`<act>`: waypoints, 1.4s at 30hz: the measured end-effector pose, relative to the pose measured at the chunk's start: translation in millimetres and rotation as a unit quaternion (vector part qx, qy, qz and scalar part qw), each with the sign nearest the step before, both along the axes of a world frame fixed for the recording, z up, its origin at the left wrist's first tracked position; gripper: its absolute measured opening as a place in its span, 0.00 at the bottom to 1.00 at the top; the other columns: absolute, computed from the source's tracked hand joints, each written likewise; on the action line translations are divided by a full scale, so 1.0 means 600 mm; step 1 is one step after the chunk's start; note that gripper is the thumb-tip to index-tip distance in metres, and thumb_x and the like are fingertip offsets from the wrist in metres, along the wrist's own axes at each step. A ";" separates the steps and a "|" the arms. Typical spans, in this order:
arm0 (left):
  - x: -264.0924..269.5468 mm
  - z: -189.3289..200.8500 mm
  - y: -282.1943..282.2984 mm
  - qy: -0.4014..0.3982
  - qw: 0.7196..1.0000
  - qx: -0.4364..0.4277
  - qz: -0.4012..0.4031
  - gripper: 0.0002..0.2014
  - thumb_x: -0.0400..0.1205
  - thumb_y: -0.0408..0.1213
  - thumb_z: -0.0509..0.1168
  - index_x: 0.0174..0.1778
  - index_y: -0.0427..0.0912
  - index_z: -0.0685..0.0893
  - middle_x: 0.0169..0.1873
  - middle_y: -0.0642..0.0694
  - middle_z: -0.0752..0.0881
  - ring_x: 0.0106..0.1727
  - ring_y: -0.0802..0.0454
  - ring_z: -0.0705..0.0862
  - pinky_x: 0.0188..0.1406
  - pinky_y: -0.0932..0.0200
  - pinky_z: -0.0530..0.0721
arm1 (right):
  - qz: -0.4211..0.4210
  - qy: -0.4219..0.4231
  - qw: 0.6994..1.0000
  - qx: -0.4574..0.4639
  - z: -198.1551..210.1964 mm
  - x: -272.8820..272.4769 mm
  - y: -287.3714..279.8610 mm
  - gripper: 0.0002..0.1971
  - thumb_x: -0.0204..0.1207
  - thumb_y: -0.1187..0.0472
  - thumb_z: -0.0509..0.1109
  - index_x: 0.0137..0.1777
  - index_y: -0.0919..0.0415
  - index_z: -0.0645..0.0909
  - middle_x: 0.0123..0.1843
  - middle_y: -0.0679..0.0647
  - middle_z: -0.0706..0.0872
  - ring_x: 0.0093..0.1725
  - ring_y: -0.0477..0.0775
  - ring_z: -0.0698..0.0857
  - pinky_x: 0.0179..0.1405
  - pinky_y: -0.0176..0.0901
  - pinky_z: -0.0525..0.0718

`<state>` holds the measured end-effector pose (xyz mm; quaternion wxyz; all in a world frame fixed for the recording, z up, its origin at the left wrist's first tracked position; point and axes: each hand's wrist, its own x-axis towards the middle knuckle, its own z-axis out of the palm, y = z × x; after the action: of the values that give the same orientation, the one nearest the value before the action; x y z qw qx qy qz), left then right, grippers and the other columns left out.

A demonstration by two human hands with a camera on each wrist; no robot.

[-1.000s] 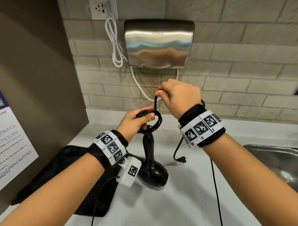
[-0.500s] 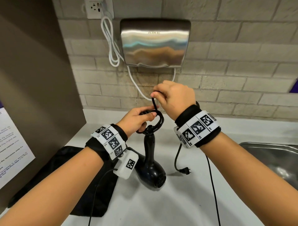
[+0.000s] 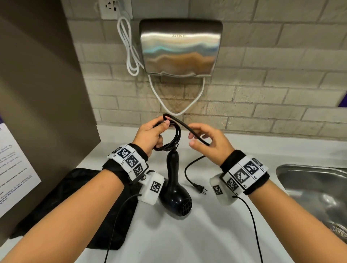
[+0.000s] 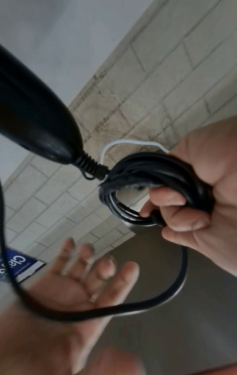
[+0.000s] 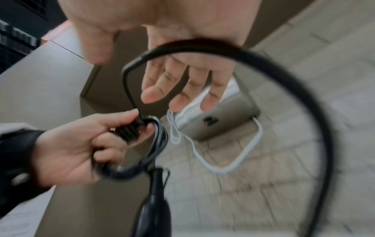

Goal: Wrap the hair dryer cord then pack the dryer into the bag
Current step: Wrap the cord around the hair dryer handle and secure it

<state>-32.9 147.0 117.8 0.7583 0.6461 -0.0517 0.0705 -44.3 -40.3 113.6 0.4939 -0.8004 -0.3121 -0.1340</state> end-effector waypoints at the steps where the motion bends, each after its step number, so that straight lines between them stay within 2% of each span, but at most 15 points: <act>1: -0.001 0.000 -0.002 0.002 1.000 -0.006 0.007 0.06 0.84 0.33 0.59 0.48 0.44 0.81 0.26 0.58 0.86 0.11 0.61 0.58 0.13 0.71 0.59 | 0.022 0.015 1.000 -0.007 -0.014 -0.002 -0.008 0.22 0.60 0.42 0.70 0.56 0.39 0.74 0.47 0.42 0.84 0.50 0.38 0.80 0.50 0.16 0.69; 3: 0.000 -0.002 -0.004 0.008 1.000 -0.020 0.023 0.07 0.84 0.32 0.59 0.54 0.41 0.81 0.27 0.56 0.85 0.10 0.62 0.59 0.13 0.71 0.60 | 0.022 0.055 0.998 -0.030 -0.046 -0.001 -0.024 0.31 0.56 0.41 0.72 0.62 0.36 0.69 0.57 0.46 0.81 0.59 0.43 0.77 0.57 0.16 0.66; 5: 0.003 -0.006 -0.007 0.014 0.999 -0.033 0.035 0.11 0.84 0.31 0.58 0.61 0.38 0.79 0.38 0.48 0.83 0.10 0.62 0.59 0.12 0.71 0.61 | -0.009 0.097 0.991 -0.086 -0.079 0.007 -0.039 0.41 0.53 0.42 0.76 0.68 0.35 0.63 0.69 0.48 0.74 0.69 0.44 0.69 0.68 0.29 0.63; 7: 0.003 -0.008 -0.009 0.014 0.999 -0.035 0.036 0.10 0.84 0.30 0.58 0.60 0.39 0.79 0.44 0.41 0.81 0.10 0.61 0.59 0.13 0.71 0.61 | -0.034 0.146 0.975 -0.163 -0.113 0.017 -0.051 0.49 0.52 0.43 0.76 0.76 0.40 0.57 0.79 0.51 0.62 0.77 0.47 0.58 0.76 0.44 0.58; 9: 0.001 -0.007 -0.010 0.011 0.999 -0.037 0.027 0.07 0.84 0.31 0.59 0.54 0.41 0.80 0.42 0.42 0.82 0.11 0.61 0.59 0.13 0.72 0.60 | -0.048 0.196 0.955 -0.218 -0.142 0.026 -0.060 0.52 0.54 0.44 0.77 0.79 0.45 0.55 0.81 0.53 0.57 0.80 0.52 0.55 0.78 0.50 0.57; 14: -0.003 -0.007 -0.010 0.008 0.999 -0.035 0.008 0.06 0.84 0.33 0.60 0.46 0.45 0.82 0.37 0.47 0.85 0.11 0.61 0.58 0.13 0.70 0.60 | -0.102 0.317 0.883 -0.332 -0.220 0.054 -0.055 0.36 0.73 0.53 0.72 0.78 0.59 0.60 0.74 0.60 0.72 0.72 0.61 0.73 0.70 0.47 0.71; 17: -0.005 -0.008 -0.012 0.009 0.999 -0.043 0.000 0.07 0.84 0.33 0.60 0.44 0.45 0.82 0.33 0.49 0.86 0.11 0.61 0.58 0.13 0.70 0.59 | -0.122 0.311 0.836 -0.435 -0.247 0.079 -0.037 0.21 0.77 0.54 0.67 0.65 0.64 0.73 0.65 0.63 0.81 0.62 0.63 0.80 0.56 0.46 0.78; 21: -0.008 -0.008 -0.007 0.006 0.999 -0.033 -0.008 0.07 0.84 0.32 0.59 0.45 0.46 0.82 0.29 0.53 0.87 0.12 0.61 0.58 0.13 0.70 0.59 | -0.118 0.318 0.795 -0.503 -0.255 0.110 -0.025 0.15 0.78 0.66 0.62 0.63 0.66 0.79 0.66 0.60 0.81 0.66 0.60 0.80 0.62 0.44 0.78; 25: -0.007 -0.008 0.000 0.004 0.999 -0.042 0.000 0.08 0.84 0.32 0.59 0.44 0.46 0.82 0.29 0.53 0.87 0.13 0.61 0.59 0.13 0.69 0.60 | -0.170 0.276 0.767 -0.554 -0.252 0.121 -0.031 0.17 0.81 0.52 0.57 0.57 0.63 0.80 0.60 0.60 0.84 0.60 0.62 0.82 0.56 0.47 0.79; 29: -0.003 -0.010 0.000 -0.001 0.999 -0.042 -0.004 0.07 0.84 0.33 0.59 0.44 0.46 0.82 0.33 0.50 0.86 0.12 0.61 0.60 0.13 0.70 0.61 | -0.241 0.308 0.801 -0.454 -0.231 0.123 -0.045 0.23 0.82 0.45 0.54 0.45 0.65 0.80 0.47 0.62 0.85 0.45 0.60 0.83 0.42 0.43 0.78; 32: 0.001 -0.014 -0.001 -0.005 0.999 -0.034 -0.009 0.06 0.84 0.34 0.60 0.45 0.47 0.82 0.32 0.53 0.87 0.13 0.60 0.59 0.15 0.70 0.59 | -0.249 0.334 0.865 -0.281 -0.207 0.122 -0.051 0.13 0.80 0.56 0.63 0.43 0.66 0.81 0.35 0.60 0.83 0.36 0.58 0.80 0.42 0.47 0.82; 34: 0.003 -0.016 -0.001 -0.002 0.999 -0.040 -0.015 0.06 0.83 0.35 0.60 0.46 0.46 0.82 0.31 0.53 0.87 0.14 0.60 0.58 0.18 0.67 0.56 | -0.235 0.324 0.876 -0.268 -0.188 0.113 -0.054 0.04 0.77 0.66 0.64 0.42 0.63 0.79 0.28 0.55 0.79 0.27 0.56 0.79 0.32 0.43 0.82; 36: 0.005 -0.017 -0.001 -0.001 0.999 -0.039 -0.018 0.06 0.84 0.35 0.60 0.45 0.46 0.82 0.31 0.54 0.87 0.14 0.59 0.59 0.20 0.64 0.55 | -0.223 0.295 0.891 -0.265 -0.170 0.106 -0.057 0.09 0.73 0.75 0.59 0.42 0.62 0.76 0.26 0.53 0.77 0.24 0.53 0.78 0.23 0.37 0.78; 38: 0.004 -0.016 -0.004 -0.003 0.999 -0.032 -0.014 0.07 0.84 0.35 0.59 0.45 0.46 0.82 0.31 0.54 0.87 0.14 0.60 0.59 0.19 0.65 0.55 | -0.220 0.240 0.924 -0.203 -0.147 0.103 -0.060 0.12 0.71 0.78 0.58 0.41 0.61 0.76 0.28 0.50 0.76 0.32 0.56 0.80 0.25 0.33 0.74; 42: 0.000 -0.012 -0.008 -0.005 1.000 -0.010 -0.002 0.07 0.85 0.36 0.59 0.44 0.45 0.81 0.31 0.51 0.83 0.13 0.60 0.60 0.15 0.69 0.58 | -0.159 0.049 0.984 0.065 -0.069 0.070 -0.030 0.17 0.72 0.81 0.59 0.40 0.55 0.74 0.34 0.46 0.76 0.29 0.39 0.78 0.30 0.24 0.77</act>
<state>-32.8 142.0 110.8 0.7642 0.6383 -0.0560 0.0731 -2.1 -58.6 72.2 0.5315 -0.8119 -0.1468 -0.1919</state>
